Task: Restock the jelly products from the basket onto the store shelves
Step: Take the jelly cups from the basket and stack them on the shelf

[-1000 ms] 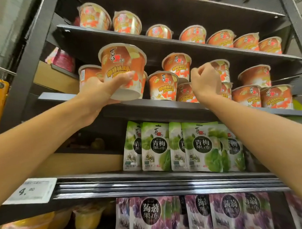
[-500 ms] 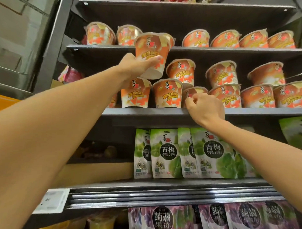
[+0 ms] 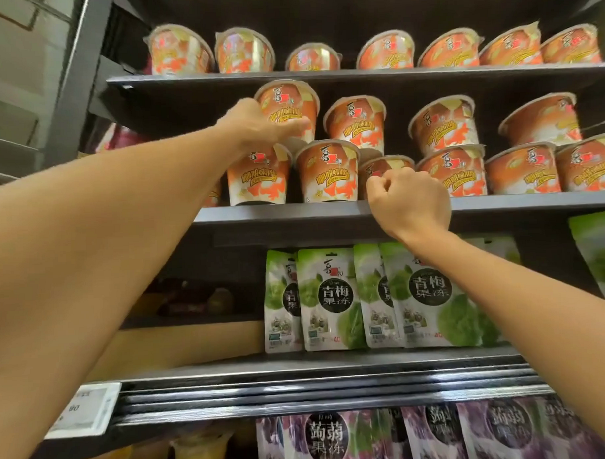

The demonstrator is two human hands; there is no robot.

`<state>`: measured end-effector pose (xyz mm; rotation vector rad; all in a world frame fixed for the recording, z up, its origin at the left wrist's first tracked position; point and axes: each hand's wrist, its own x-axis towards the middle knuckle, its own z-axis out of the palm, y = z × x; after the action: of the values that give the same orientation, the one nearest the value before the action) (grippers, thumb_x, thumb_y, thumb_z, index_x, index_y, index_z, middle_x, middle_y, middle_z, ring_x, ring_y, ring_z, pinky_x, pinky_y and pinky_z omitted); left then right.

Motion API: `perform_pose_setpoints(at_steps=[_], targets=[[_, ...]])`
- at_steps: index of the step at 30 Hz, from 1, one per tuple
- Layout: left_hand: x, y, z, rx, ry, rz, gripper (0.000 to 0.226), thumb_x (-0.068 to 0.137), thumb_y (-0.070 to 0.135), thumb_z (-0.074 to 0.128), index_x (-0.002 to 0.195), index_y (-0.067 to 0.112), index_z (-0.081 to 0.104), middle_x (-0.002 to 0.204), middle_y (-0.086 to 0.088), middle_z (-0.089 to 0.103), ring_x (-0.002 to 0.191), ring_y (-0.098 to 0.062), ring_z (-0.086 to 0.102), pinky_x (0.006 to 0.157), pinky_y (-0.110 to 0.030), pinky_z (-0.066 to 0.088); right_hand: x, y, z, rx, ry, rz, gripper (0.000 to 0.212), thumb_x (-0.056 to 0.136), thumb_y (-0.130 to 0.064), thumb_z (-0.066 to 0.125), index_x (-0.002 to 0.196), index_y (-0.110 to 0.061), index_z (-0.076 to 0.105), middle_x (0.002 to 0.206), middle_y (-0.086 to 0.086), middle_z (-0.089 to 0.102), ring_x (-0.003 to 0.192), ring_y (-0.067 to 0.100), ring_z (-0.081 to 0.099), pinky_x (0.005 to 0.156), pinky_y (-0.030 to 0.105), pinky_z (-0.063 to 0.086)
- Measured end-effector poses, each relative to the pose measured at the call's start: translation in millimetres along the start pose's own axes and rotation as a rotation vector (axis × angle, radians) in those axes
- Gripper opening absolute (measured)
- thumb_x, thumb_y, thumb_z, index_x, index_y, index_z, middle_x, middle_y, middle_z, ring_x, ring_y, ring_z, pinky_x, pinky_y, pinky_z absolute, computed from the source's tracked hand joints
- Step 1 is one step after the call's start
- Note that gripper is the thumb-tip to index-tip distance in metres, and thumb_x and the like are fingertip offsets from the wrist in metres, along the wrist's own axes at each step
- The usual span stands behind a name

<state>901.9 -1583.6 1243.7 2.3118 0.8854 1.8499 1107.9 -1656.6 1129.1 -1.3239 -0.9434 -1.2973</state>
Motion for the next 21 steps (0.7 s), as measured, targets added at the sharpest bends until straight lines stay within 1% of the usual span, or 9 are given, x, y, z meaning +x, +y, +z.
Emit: perform_pose_setpoints(at_steps=[4, 6, 8, 10, 12, 14, 17, 19, 21], targets=[[1.8, 2.7, 4.0, 0.092, -0.009, -0.012, 0.101, 0.057, 0.085, 0.064, 0.132, 0.020, 0.046, 0.128, -0.007, 0.058, 0.119, -0.032, 0.055, 0.107, -0.056, 0.038, -0.6, -0.8, 0.2, 0.003, 0.002, 0.002, 0.045, 0.094, -0.032, 0.040, 0.054, -0.015, 0.051, 0.051, 0.001, 0.049, 0.048, 0.018, 0.044, 0.046, 0.024, 0.024], [-0.1, 2.5, 3.1, 0.194, 0.045, -0.005, 0.098, 0.058, 0.089, 0.058, 0.124, 0.018, 0.051, 0.123, -0.007, 0.061, 0.121, -0.035, 0.054, 0.113, -0.063, 0.025, -0.7, -0.9, 0.6, 0.005, 0.001, -0.001, 0.044, 0.094, -0.032, 0.039, 0.055, -0.015, 0.053, 0.051, 0.000, 0.049, 0.048, 0.017, 0.045, 0.046, 0.023, 0.026], [-8.5, 2.9, 0.5, 0.300, 0.150, 0.034, 0.088, 0.064, 0.089, 0.053, 0.112, 0.015, 0.056, 0.109, -0.008, 0.066, 0.117, -0.035, 0.058, 0.115, -0.066, 0.013, -0.8, -0.6, 0.3, 0.006, -0.011, -0.001, 0.043, 0.094, -0.032, 0.039, 0.058, -0.014, 0.054, 0.052, -0.001, 0.048, 0.048, 0.016, 0.044, 0.046, 0.024, 0.024], [-25.7, 1.3, -1.7, 0.317, 0.305, 0.102, 0.078, 0.072, 0.083, 0.053, 0.110, 0.015, 0.057, 0.105, -0.006, 0.067, 0.114, -0.030, 0.060, 0.116, -0.062, 0.014, -3.0, -1.1, -0.5, 0.002, -0.023, -0.001, 0.042, 0.094, -0.032, 0.039, 0.061, -0.013, 0.056, 0.054, -0.001, 0.048, 0.049, 0.016, 0.043, 0.048, 0.026, 0.022], [-51.2, -2.5, -0.8, 0.294, 0.468, 0.220, 0.062, 0.082, 0.072, 0.056, 0.113, 0.018, 0.058, 0.113, -0.004, 0.065, 0.117, -0.024, 0.056, 0.113, -0.051, 0.023, -8.8, -2.7, -2.9, -0.023, -0.010, -0.017, 0.039, 0.094, -0.031, 0.039, 0.066, -0.010, 0.056, 0.060, 0.002, 0.050, 0.056, 0.020, 0.045, 0.056, 0.030, 0.025], [-83.5, -7.0, 3.4, 0.248, 0.521, 0.325, 0.041, 0.091, 0.055, 0.056, 0.109, 0.018, 0.060, 0.113, -0.002, 0.064, 0.112, -0.020, 0.052, 0.099, -0.036, 0.033, -17.4, -2.4, -6.7, -0.025, -0.001, -0.059, 0.032, 0.095, -0.027, 0.038, 0.073, -0.009, 0.052, 0.071, 0.005, 0.050, 0.069, 0.022, 0.044, 0.066, 0.032, 0.027], [-140.4, -14.7, 14.0, 0.119, 0.382, 0.339, 0.026, 0.096, 0.040, 0.052, 0.100, 0.017, 0.062, 0.098, 0.001, 0.063, 0.090, -0.012, 0.053, 0.076, -0.027, 0.036, -36.8, 1.4, -16.7, 0.053, -0.078, -0.122, 0.029, 0.101, -0.024, 0.035, 0.090, -0.006, 0.056, 0.091, 0.011, 0.058, 0.086, 0.026, 0.048, 0.075, 0.038, 0.033], [-188.4, -20.3, 21.7, -0.016, 0.206, 0.336, 0.020, 0.096, 0.034, 0.052, 0.089, 0.018, 0.062, 0.083, 0.009, 0.060, 0.075, -0.005, 0.052, 0.068, -0.026, 0.038, -52.4, 5.9, -27.1, 0.062, -0.161, -0.172, 0.034, 0.102, -0.026, 0.036, 0.118, -0.004, 0.058, 0.118, 0.014, 0.060, 0.111, 0.029, 0.051, 0.098, 0.039, 0.034], [-248.2, -28.6, 32.9, -0.187, -0.011, 0.249, 0.021, 0.095, 0.029, 0.054, 0.082, 0.017, 0.065, 0.077, 0.007, 0.063, 0.071, -0.003, 0.055, 0.068, -0.026, 0.044, -73.5, 9.1, -45.5, 0.072, -0.250, -0.196, 0.043, 0.101, -0.026, 0.039, 0.140, -0.007, 0.045, 0.141, 0.012, 0.049, 0.133, 0.028, 0.041, 0.116, 0.037, 0.023]])
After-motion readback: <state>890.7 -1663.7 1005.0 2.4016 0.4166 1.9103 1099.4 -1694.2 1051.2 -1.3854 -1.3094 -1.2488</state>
